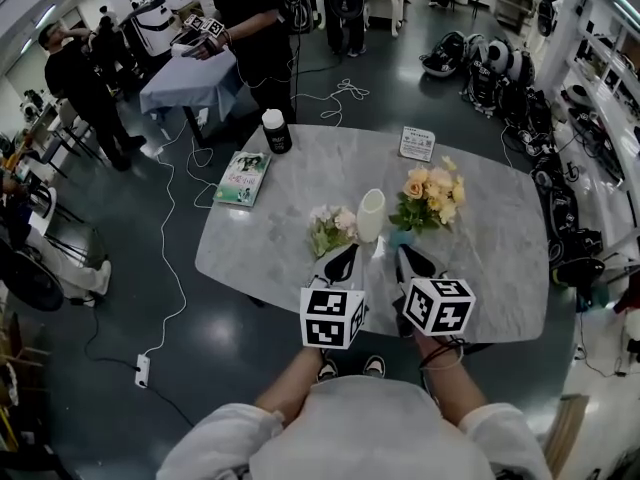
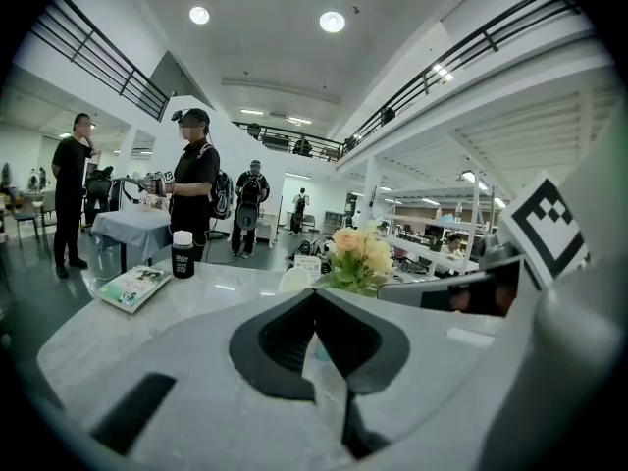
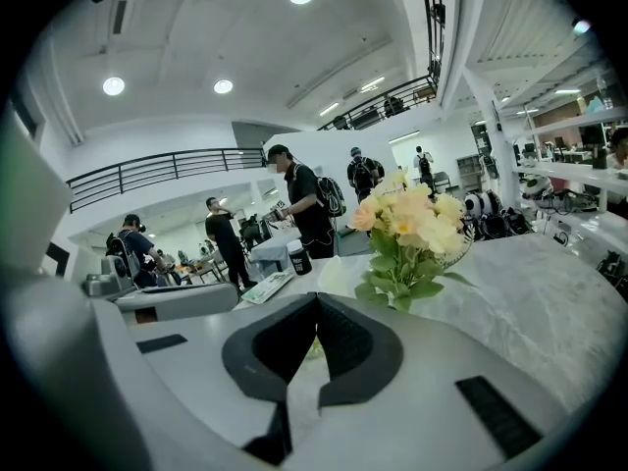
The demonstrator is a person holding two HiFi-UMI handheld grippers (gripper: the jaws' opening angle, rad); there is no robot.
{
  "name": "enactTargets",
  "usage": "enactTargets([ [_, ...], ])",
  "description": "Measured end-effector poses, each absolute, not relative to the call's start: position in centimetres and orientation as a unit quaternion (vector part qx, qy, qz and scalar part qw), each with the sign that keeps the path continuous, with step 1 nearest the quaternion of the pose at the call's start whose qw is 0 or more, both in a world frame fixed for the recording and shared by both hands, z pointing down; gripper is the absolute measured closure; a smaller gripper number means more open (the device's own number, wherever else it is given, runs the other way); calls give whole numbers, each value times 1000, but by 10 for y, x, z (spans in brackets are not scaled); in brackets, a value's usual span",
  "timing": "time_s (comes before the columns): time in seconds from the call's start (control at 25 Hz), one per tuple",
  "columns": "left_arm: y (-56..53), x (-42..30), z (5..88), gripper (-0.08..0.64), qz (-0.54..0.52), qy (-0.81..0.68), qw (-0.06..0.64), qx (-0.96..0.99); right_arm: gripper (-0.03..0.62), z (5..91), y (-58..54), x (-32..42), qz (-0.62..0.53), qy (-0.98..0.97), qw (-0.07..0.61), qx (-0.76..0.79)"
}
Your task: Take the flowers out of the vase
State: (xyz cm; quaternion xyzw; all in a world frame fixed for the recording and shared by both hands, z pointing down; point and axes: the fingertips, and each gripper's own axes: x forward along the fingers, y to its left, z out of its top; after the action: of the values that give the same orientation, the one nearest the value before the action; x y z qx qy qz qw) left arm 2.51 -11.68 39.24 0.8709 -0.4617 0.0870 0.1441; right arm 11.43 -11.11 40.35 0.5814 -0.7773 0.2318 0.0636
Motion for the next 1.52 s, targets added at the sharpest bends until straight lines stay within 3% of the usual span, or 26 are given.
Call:
enactTargets([
  [0.6, -116, 92, 455, 537, 111, -397, 198, 889, 586, 464, -89, 169, 305, -730, 65, 608],
  [0.92, -148, 125, 492, 405, 120, -407, 192, 885, 586, 501, -94, 198, 330, -720, 55, 608],
  [1.52, -186, 160, 545, 293, 147, -454, 146, 867, 586, 543, -98, 224, 368, -715, 42, 593],
])
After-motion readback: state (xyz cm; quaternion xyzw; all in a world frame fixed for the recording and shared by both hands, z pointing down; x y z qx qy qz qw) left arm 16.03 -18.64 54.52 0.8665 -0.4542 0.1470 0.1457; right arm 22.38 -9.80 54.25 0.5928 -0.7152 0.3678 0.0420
